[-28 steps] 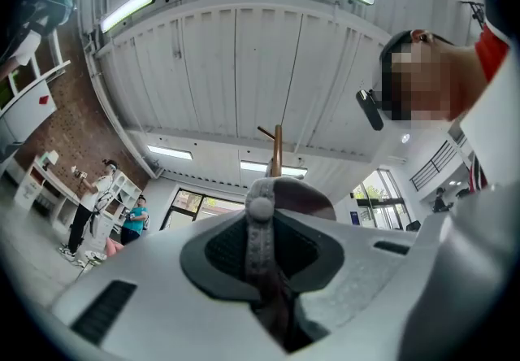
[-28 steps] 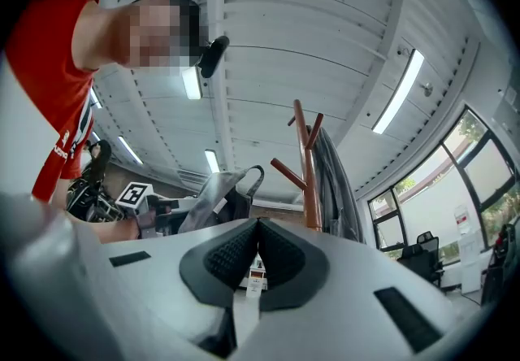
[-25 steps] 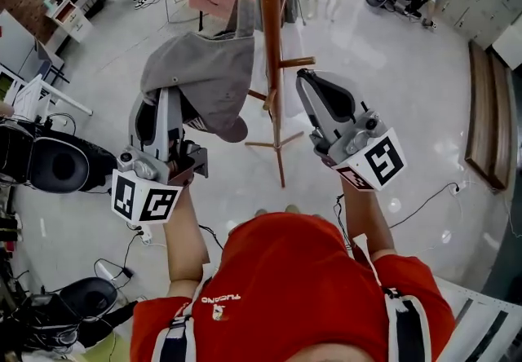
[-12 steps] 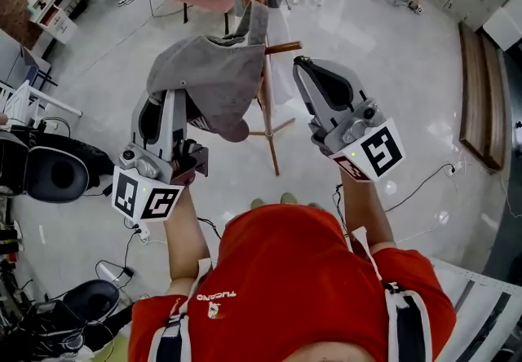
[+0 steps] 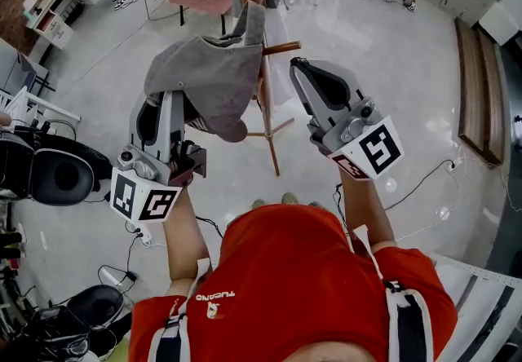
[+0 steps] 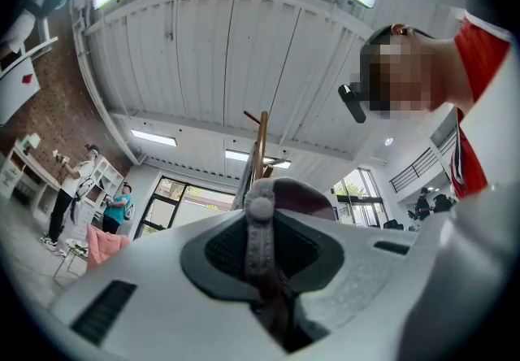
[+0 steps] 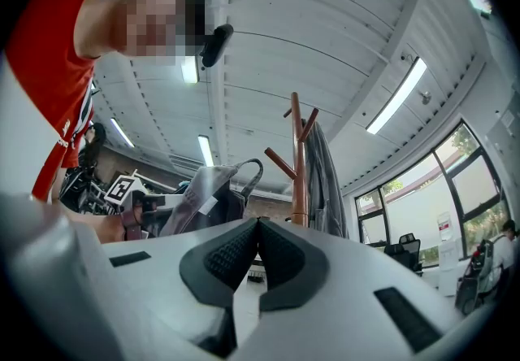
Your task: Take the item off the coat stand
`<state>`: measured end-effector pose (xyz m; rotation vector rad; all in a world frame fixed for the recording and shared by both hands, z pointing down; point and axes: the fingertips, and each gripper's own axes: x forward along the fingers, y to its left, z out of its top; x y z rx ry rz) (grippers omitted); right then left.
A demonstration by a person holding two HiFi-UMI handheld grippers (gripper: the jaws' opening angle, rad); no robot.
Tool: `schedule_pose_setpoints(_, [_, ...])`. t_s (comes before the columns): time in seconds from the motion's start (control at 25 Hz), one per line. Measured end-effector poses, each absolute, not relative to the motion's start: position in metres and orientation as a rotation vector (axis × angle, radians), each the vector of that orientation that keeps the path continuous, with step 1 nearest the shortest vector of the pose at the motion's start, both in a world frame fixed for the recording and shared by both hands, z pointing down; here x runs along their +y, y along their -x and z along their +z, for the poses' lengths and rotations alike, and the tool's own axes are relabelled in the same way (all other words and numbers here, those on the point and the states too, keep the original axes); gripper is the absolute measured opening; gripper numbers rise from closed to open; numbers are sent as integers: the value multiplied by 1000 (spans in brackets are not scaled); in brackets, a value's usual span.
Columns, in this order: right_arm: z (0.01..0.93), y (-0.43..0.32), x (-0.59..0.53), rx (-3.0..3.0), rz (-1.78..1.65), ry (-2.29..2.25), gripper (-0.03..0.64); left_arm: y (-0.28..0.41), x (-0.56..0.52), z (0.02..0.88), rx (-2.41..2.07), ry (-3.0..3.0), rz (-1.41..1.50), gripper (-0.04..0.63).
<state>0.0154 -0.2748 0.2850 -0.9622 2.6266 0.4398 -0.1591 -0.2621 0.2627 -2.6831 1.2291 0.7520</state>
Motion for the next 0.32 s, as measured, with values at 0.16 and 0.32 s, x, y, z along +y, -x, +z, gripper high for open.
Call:
schedule_pose_setpoints(0.16, [285, -13, -275, 2636, 437, 971, 23, 161, -262, 263, 1217, 2695, 755, 66])
schedule_pose_setpoints(0.32, [287, -9, -276, 2644, 437, 975, 23, 166, -263, 263, 1214, 2699, 775, 66])
